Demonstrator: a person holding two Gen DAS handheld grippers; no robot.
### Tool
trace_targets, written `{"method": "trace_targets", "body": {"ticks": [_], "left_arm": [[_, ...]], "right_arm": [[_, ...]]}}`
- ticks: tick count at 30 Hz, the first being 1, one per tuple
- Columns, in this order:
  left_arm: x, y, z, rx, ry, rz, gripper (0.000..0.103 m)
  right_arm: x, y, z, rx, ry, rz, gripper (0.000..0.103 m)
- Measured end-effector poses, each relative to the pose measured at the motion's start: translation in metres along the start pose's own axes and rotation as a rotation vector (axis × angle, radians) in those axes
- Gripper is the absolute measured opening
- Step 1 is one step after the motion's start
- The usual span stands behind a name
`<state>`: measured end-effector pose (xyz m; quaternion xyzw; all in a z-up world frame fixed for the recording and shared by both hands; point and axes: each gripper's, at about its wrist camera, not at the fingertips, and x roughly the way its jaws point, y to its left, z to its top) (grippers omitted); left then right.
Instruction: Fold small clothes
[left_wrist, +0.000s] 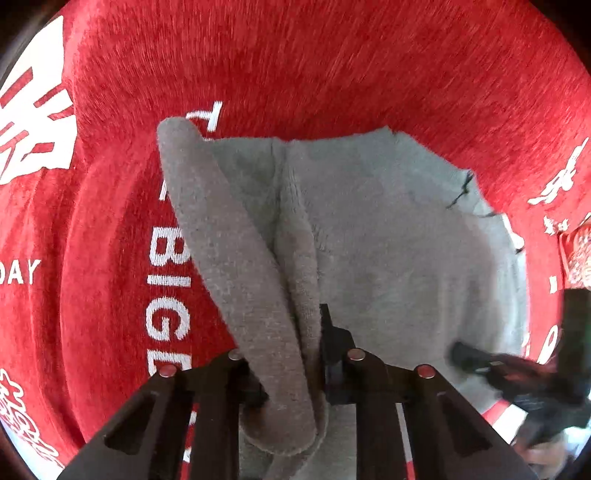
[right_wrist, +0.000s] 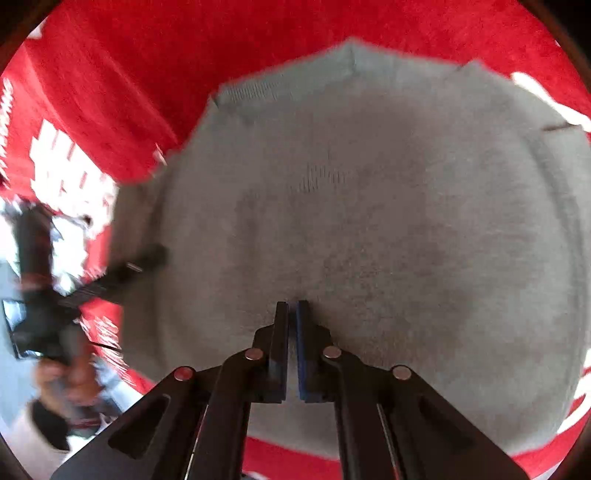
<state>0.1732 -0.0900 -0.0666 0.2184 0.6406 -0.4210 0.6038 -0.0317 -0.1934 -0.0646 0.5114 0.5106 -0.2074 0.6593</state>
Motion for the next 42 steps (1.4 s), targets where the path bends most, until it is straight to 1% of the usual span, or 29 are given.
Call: {"method": "trace_targets", "body": {"ticks": [1,3,5,9,12,14,16,17,19,20,22,25,27,29,30,31,32,33,34,35,36,37,40,42], "left_arm": [[-0.008,-0.003,0.0,-0.006,-0.016,-0.024,0.02],[-0.024,-0.011,0.001,-0.003,-0.043,-0.068,0.018],[-0.04,-0.031,0.004,0.025,-0.068,-0.095,0.015],[-0.058,-0.088,0.01,0.125,-0.096,-0.146,0.015],[-0.05,-0.146,0.014,0.22,-0.09,-0.168,0.015],[-0.034,-0.186,0.012,0.276,-0.068,-0.175,0.015],[-0.02,-0.214,0.011,0.301,-0.044,-0.183,0.015],[-0.008,-0.234,0.009,0.329,-0.037,-0.189,0.015],[0.006,-0.254,0.007,0.367,-0.026,-0.183,0.015],[0.019,-0.27,0.005,0.396,-0.01,-0.168,0.015],[0.029,-0.286,-0.002,0.435,0.003,-0.142,0.015],[0.035,-0.3,-0.01,0.472,-0.001,-0.09,0.015],[0.024,-0.296,-0.013,0.459,-0.021,-0.094,0.015],[0.01,-0.285,-0.014,0.453,-0.046,-0.075,0.016],[0.005,-0.278,-0.012,0.453,-0.059,-0.054,0.018],[0.003,-0.273,-0.01,0.451,-0.073,-0.029,0.045],[-0.006,-0.262,-0.009,0.437,-0.102,0.014,0.068],[-0.015,-0.25,-0.008,0.418,-0.135,0.045,0.103],[-0.023,-0.241,-0.008,0.401,-0.17,0.07,0.103],[-0.031,-0.23,-0.007,0.393,-0.196,0.092,0.103],[-0.032,-0.22,-0.006,0.384,-0.193,0.125,0.103],[-0.031,-0.211,-0.004,0.368,-0.188,0.161,0.103],[-0.023,-0.185,0.0,0.3,-0.14,0.219,0.103],[-0.018,-0.161,0.004,0.23,-0.097,0.22,0.103]], "right_arm": [[0.001,0.001,0.001,-0.015,-0.016,-0.003,0.001],[0.0,0.004,0.0,-0.039,-0.017,-0.012,0.001],[-0.001,0.002,0.0,-0.036,-0.017,0.009,0.001],[-0.017,-0.021,-0.002,0.023,-0.008,0.156,0.003],[-0.043,-0.049,-0.007,0.073,-0.052,0.248,0.004],[-0.058,-0.071,-0.01,0.112,-0.079,0.286,0.005],[-0.068,-0.093,-0.014,0.152,-0.095,0.319,0.006],[-0.073,-0.107,-0.018,0.178,-0.104,0.33,0.006],[-0.074,-0.13,-0.023,0.221,-0.105,0.334,0.006],[-0.072,-0.141,-0.027,0.251,-0.102,0.336,0.007],[-0.068,-0.16,-0.033,0.298,-0.095,0.356,0.008],[-0.061,-0.173,-0.039,0.337,-0.084,0.384,0.008],[-0.058,-0.177,-0.042,0.365,-0.089,0.419,0.008],[-0.057,-0.183,-0.045,0.41,-0.107,0.483,0.009],[-0.057,-0.18,-0.042,0.431,-0.117,0.509,0.018],[-0.057,-0.184,-0.042,0.462,-0.13,0.545,0.036],[-0.056,-0.188,-0.043,0.49,-0.141,0.573,0.046],[-0.057,-0.196,-0.044,0.524,-0.16,0.622,0.055],[-0.056,-0.2,-0.044,0.548,-0.171,0.676,0.056],[-0.055,-0.202,-0.043,0.565,-0.175,0.713,0.056],[-0.055,-0.198,-0.036,0.579,-0.177,0.748,0.056],[-0.054,-0.198,-0.034,0.582,-0.171,0.761,0.056],[-0.044,-0.191,-0.02,0.561,-0.119,0.769,0.058],[-0.04,-0.184,-0.008,0.521,-0.079,0.738,0.06]]}}
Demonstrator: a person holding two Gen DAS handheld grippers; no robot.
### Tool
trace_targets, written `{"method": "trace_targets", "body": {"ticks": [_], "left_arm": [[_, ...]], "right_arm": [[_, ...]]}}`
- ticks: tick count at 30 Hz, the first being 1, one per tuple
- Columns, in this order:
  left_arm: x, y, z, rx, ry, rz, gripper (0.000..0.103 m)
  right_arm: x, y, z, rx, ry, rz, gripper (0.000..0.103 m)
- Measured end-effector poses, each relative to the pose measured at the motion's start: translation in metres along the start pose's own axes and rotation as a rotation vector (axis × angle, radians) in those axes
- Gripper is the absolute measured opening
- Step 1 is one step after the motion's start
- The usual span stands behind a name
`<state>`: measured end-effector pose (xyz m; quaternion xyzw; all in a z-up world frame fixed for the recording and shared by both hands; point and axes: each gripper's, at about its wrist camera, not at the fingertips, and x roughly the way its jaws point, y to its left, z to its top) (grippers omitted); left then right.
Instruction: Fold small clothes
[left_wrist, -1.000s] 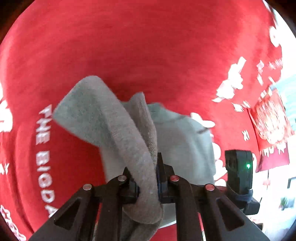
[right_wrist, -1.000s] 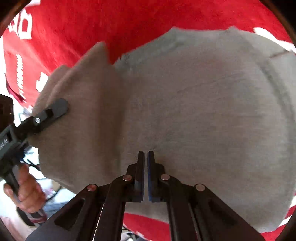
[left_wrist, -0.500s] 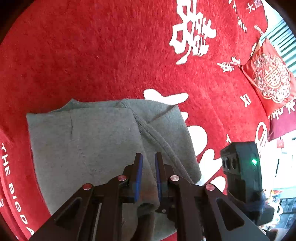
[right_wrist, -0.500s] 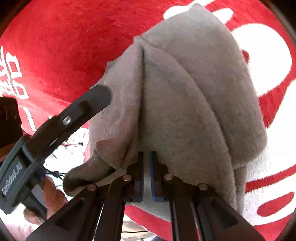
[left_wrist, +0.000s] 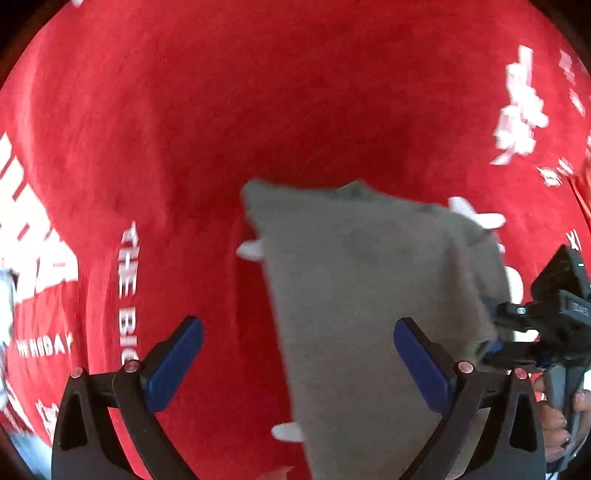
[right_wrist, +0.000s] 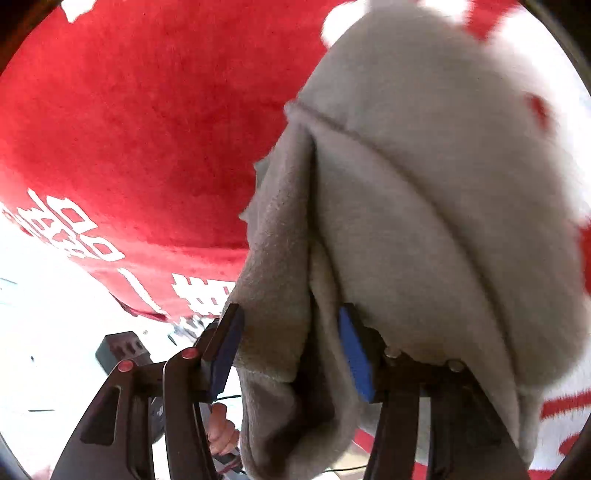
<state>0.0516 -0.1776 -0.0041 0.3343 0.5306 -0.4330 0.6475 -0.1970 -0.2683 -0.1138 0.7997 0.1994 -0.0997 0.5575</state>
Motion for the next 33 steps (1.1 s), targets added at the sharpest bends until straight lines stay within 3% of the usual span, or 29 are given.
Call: {"method": "trace_targets", "body": {"ticks": [4,7,12,15,17,19,21,27,30,33], "left_arm": [[0.015,0.029,-0.009,-0.077,0.041,0.015,0.103],[0.014,0.042,-0.019,-0.094,0.019,0.03,0.103],[0.018,0.055,-0.026,-0.138,0.014,0.001,0.103],[0.026,0.049,-0.025,-0.126,0.028,0.005,0.103],[0.029,0.044,-0.025,-0.128,0.01,0.003,0.103],[0.031,0.042,-0.023,-0.138,0.015,-0.002,0.103],[0.029,0.04,-0.021,-0.15,0.016,-0.009,0.103],[0.014,0.012,-0.015,-0.059,-0.036,-0.028,0.103],[0.022,-0.012,-0.017,0.003,-0.026,-0.029,0.103],[0.036,-0.032,-0.021,0.048,-0.015,-0.023,0.103]], "right_arm": [[0.025,0.023,0.011,-0.062,0.063,-0.046,0.064],[0.015,0.015,0.012,-0.002,0.036,0.02,0.073],[-0.005,-0.011,0.009,0.105,-0.002,0.111,0.073],[0.017,0.012,0.016,0.03,0.047,0.048,0.073],[0.034,0.029,0.021,-0.036,0.081,-0.055,0.068],[0.047,0.043,0.022,-0.112,0.095,-0.184,0.015],[0.054,0.064,0.018,-0.191,0.075,-0.266,0.014],[-0.001,0.118,-0.007,-0.427,-0.049,-0.209,0.014],[-0.033,0.107,-0.007,-0.43,-0.097,-0.263,0.014],[-0.045,0.067,0.003,-0.359,-0.096,-0.363,0.014]]}}
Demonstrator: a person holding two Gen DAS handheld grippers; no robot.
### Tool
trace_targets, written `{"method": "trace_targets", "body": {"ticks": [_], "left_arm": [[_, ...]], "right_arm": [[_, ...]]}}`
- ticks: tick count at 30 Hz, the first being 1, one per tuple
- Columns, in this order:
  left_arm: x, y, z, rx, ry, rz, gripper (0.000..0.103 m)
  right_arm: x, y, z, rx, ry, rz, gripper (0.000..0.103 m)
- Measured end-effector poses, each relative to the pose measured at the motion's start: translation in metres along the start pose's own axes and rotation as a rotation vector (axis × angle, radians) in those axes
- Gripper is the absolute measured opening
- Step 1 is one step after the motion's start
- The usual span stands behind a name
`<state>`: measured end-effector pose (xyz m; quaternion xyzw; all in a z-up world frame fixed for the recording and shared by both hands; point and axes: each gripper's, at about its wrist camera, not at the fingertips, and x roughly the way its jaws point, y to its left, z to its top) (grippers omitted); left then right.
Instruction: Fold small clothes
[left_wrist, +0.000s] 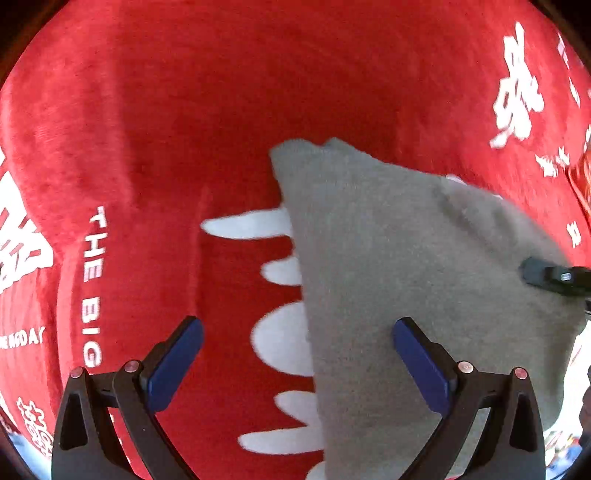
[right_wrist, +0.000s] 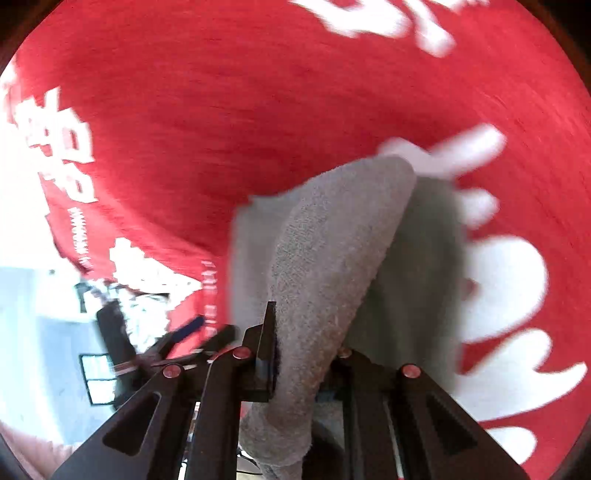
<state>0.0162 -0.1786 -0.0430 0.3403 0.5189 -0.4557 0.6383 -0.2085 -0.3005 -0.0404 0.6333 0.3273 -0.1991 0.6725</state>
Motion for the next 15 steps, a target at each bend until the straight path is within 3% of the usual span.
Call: {"method": "trace_targets", "body": {"ticks": [2,5,6,7,9,10,11,12,13,15], "left_arm": [[0.006,-0.009,-0.002,0.021,0.001,0.004,0.103],[0.004,-0.012,-0.001,0.038,-0.004,0.02,0.103],[0.003,-0.011,0.0,0.046,-0.005,0.029,0.103],[0.001,-0.01,0.0,0.05,-0.006,0.034,0.103],[-0.004,-0.006,0.0,0.057,-0.001,0.047,0.103],[-0.007,-0.004,-0.001,0.057,0.0,0.05,0.103],[-0.009,-0.002,-0.003,0.057,-0.001,0.052,0.103],[-0.01,0.0,-0.007,0.058,0.0,0.055,0.103],[-0.011,0.001,-0.011,0.057,0.004,0.056,0.103],[-0.008,0.001,-0.021,0.056,0.022,0.059,0.103]], "right_arm": [[0.011,-0.028,-0.004,0.042,0.024,-0.069,0.015],[0.014,-0.044,-0.005,0.096,-0.002,-0.068,0.015],[0.014,-0.041,-0.004,0.103,-0.008,-0.079,0.018],[0.012,-0.039,-0.005,0.099,-0.016,-0.111,0.03],[0.007,-0.036,-0.003,0.084,-0.027,-0.179,0.041],[0.003,-0.035,-0.002,0.077,-0.029,-0.194,0.042],[0.0,-0.031,-0.003,0.076,-0.029,-0.196,0.041],[-0.004,-0.029,-0.003,0.073,-0.029,-0.196,0.018],[-0.007,-0.027,-0.003,0.052,-0.027,-0.214,0.009],[-0.011,-0.014,0.002,-0.025,-0.028,-0.299,0.009]]}}
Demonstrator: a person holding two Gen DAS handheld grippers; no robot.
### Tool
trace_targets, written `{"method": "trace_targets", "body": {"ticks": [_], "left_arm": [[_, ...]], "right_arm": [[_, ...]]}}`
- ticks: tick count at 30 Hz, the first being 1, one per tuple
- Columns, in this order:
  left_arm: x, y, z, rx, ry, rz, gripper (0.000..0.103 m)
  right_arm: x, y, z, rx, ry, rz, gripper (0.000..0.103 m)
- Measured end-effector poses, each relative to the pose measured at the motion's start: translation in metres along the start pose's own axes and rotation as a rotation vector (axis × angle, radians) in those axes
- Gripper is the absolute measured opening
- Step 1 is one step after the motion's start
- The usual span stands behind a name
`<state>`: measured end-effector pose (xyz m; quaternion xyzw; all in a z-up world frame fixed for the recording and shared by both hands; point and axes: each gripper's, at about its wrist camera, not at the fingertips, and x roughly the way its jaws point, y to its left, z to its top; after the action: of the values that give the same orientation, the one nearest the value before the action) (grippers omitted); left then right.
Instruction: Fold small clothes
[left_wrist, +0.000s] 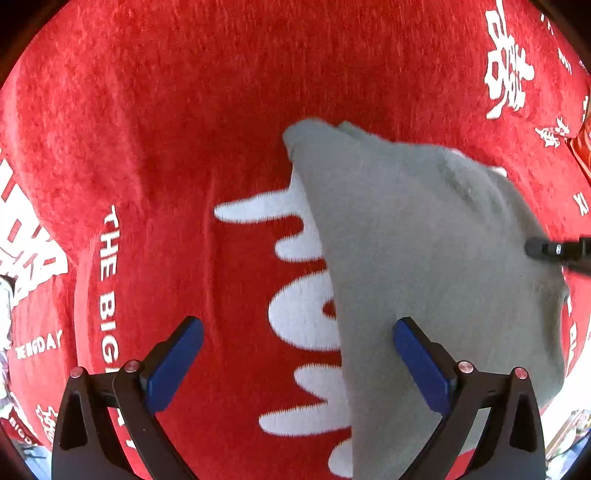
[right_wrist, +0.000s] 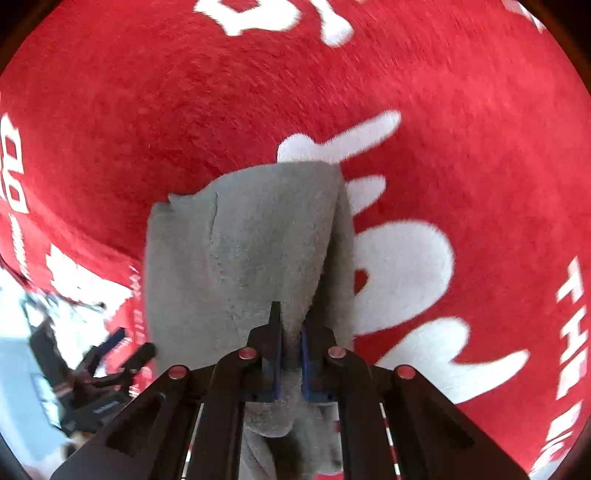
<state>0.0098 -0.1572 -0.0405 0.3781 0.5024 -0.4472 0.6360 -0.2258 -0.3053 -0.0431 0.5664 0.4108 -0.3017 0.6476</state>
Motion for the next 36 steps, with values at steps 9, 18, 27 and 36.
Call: {"method": "trace_targets", "body": {"ticks": [9,18,27,36], "left_arm": [[-0.011,0.014,-0.019,-0.052,0.026,-0.014,0.103],[0.012,-0.003,-0.059,0.009,0.099,-0.01,0.103],[0.009,0.004,-0.065,-0.012,0.14,-0.02,0.103],[-0.014,0.005,-0.056,-0.083,0.144,0.03,0.103]], "right_arm": [[-0.035,0.015,-0.018,0.012,-0.093,-0.098,0.023],[0.009,0.064,-0.088,-0.199,0.107,-0.079,0.022],[0.023,0.041,-0.088,-0.166,0.203,-0.152,0.017],[-0.018,0.052,-0.069,-0.141,0.17,-0.151,0.034]]}}
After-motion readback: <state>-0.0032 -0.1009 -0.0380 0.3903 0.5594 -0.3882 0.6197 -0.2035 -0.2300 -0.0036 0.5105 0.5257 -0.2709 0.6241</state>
